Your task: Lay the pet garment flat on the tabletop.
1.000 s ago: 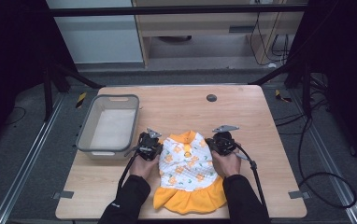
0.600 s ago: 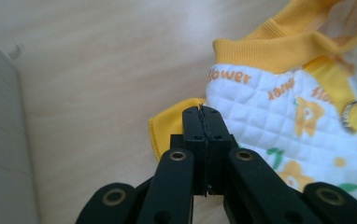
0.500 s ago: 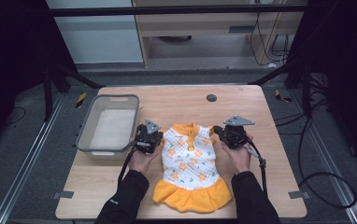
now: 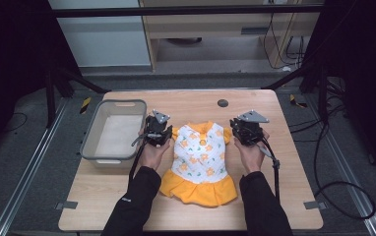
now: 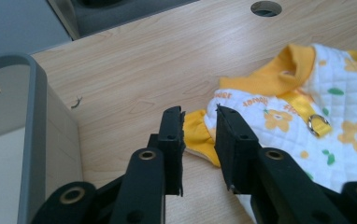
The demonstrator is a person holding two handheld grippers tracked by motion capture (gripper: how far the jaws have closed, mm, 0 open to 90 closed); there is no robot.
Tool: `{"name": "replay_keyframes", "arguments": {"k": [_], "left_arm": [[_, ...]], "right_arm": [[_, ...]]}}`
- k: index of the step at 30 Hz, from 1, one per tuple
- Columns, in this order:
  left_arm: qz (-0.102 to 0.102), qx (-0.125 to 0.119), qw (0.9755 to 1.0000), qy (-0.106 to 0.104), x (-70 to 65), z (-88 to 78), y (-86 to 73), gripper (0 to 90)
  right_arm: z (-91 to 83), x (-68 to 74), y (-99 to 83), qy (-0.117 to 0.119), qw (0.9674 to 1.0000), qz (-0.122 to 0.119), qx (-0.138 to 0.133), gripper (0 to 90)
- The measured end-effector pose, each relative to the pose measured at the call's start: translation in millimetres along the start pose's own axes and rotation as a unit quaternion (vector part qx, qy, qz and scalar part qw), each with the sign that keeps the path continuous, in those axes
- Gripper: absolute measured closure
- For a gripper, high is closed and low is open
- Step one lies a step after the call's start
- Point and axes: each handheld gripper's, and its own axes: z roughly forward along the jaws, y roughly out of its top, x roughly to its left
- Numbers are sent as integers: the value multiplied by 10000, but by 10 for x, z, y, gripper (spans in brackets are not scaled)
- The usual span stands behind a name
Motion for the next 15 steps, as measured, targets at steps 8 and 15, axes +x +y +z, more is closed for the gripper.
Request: {"name": "replay_keyframes", "arguments": {"k": [8, 15], "left_arm": [[85, -106, 9969, -776, -76, -160, -96, 661], [411, 183, 9914, -1229, -235, -139, -375, 703]], "right_arm": [[-98, 11, -117, 491, 9987, -3, 140, 737], [-194, 167, -359, 1081, 9933, -90, 389, 799]]}}
